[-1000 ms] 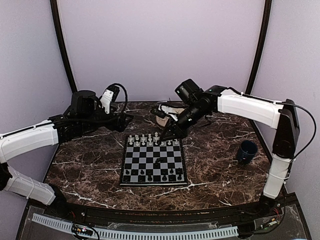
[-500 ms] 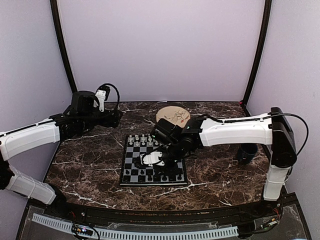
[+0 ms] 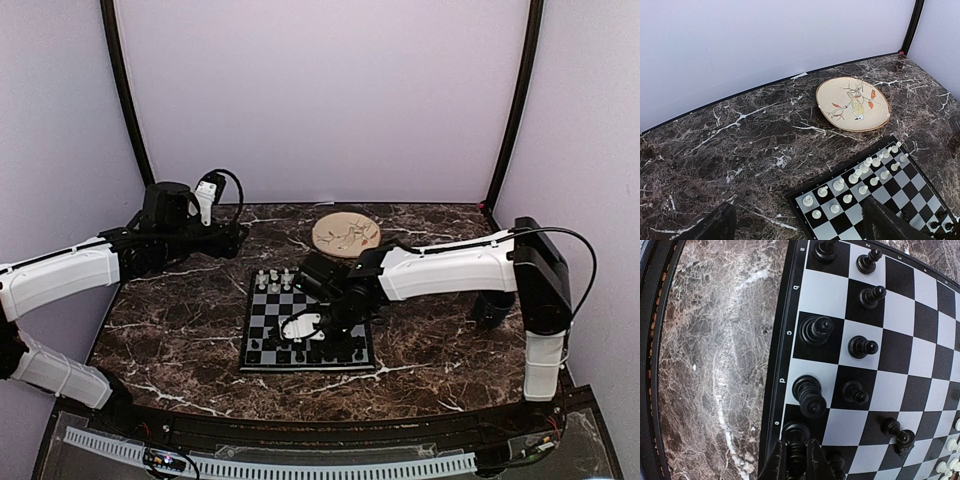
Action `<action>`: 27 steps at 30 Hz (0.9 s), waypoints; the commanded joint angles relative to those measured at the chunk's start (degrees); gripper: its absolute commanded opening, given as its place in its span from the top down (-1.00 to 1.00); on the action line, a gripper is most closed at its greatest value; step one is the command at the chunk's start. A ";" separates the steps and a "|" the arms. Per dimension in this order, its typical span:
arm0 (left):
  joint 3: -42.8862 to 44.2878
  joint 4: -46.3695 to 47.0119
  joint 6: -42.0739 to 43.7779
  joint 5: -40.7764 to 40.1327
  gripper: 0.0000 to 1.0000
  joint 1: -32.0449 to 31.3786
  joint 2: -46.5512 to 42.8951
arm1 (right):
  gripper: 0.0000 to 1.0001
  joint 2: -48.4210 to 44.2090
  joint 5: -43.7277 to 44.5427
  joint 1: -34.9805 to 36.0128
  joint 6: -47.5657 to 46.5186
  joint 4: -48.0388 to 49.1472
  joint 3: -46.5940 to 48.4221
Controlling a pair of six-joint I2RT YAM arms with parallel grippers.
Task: Set up the chess pieces on the board
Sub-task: Place the king on d8.
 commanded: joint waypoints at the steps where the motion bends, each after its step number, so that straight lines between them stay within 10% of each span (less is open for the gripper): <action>1: 0.91 -0.93 1.03 1.28 -0.79 0.05 -1.15 | 1.00 0.78 0.71 0.49 0.01 0.05 2.27; 27: 1.38 -1.96 1.60 3.07 -0.74 0.06 0.38 | 0.47 -1.31 1.55 0.40 2.98 0.64 2.19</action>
